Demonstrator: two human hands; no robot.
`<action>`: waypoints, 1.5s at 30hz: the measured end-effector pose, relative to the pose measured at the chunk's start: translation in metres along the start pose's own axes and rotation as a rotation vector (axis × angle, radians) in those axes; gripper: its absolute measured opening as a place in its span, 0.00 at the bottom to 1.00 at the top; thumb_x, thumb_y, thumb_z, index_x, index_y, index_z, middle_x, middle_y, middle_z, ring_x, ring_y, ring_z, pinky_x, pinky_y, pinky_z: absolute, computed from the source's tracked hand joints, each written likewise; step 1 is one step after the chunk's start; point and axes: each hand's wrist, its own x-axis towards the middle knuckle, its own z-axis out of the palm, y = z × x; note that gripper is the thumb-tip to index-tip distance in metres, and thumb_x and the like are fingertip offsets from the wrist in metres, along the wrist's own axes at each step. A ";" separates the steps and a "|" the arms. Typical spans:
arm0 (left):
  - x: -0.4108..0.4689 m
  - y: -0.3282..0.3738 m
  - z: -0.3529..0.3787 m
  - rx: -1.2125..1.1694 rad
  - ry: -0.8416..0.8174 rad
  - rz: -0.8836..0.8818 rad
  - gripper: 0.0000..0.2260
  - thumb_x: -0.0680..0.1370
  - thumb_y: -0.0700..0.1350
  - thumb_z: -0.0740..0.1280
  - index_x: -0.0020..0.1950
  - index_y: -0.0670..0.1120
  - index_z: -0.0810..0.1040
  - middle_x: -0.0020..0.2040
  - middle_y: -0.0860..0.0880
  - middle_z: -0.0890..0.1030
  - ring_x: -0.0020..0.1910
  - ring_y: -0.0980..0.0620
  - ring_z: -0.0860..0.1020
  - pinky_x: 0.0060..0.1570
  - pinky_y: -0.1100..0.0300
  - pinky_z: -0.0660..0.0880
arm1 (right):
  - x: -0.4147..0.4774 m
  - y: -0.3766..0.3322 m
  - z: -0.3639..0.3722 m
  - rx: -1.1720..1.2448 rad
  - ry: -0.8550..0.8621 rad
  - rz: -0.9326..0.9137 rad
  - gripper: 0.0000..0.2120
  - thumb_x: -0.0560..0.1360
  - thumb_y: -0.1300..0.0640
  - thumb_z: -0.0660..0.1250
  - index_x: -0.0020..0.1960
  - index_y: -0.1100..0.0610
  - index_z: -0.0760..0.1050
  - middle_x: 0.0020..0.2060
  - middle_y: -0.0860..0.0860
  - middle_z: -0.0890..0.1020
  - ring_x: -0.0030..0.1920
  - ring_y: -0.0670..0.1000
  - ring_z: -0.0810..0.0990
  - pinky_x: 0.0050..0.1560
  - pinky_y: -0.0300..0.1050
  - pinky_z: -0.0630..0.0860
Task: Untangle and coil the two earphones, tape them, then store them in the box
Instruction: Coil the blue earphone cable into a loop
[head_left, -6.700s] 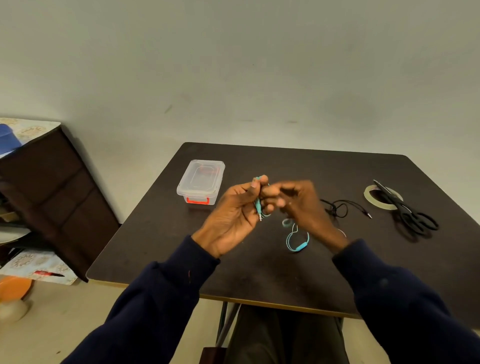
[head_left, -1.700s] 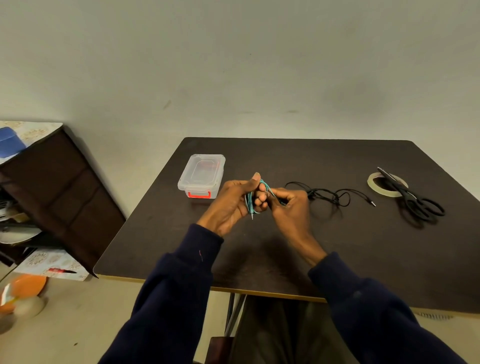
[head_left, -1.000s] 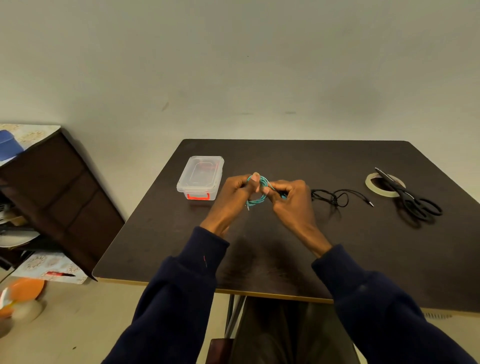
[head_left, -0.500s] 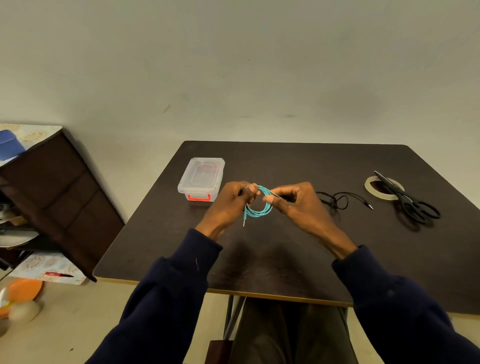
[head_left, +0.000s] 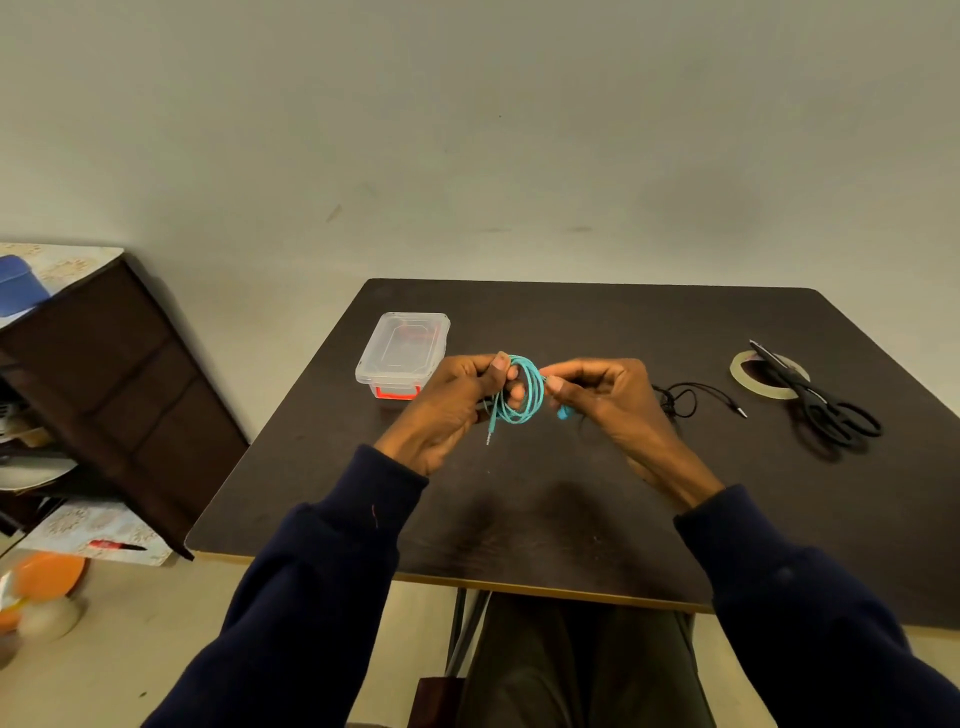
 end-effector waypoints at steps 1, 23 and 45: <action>0.000 0.001 0.000 -0.002 0.006 0.032 0.15 0.85 0.48 0.59 0.48 0.42 0.81 0.41 0.46 0.82 0.42 0.53 0.81 0.53 0.53 0.79 | -0.001 0.003 0.003 0.014 -0.005 0.010 0.08 0.77 0.62 0.71 0.55 0.63 0.84 0.44 0.59 0.87 0.42 0.51 0.84 0.46 0.43 0.83; 0.003 -0.006 0.003 -0.001 0.176 0.049 0.13 0.84 0.48 0.61 0.49 0.41 0.80 0.40 0.48 0.83 0.44 0.51 0.83 0.51 0.53 0.82 | -0.015 0.011 0.021 0.368 -0.006 0.281 0.11 0.79 0.64 0.68 0.61 0.62 0.81 0.45 0.58 0.85 0.45 0.52 0.83 0.47 0.43 0.82; 0.015 -0.019 0.010 0.215 0.445 0.077 0.12 0.83 0.46 0.66 0.44 0.43 0.83 0.38 0.47 0.84 0.35 0.58 0.83 0.41 0.66 0.80 | -0.028 0.015 0.023 -0.550 0.158 -0.260 0.13 0.74 0.60 0.76 0.57 0.58 0.82 0.50 0.47 0.84 0.48 0.38 0.82 0.52 0.29 0.78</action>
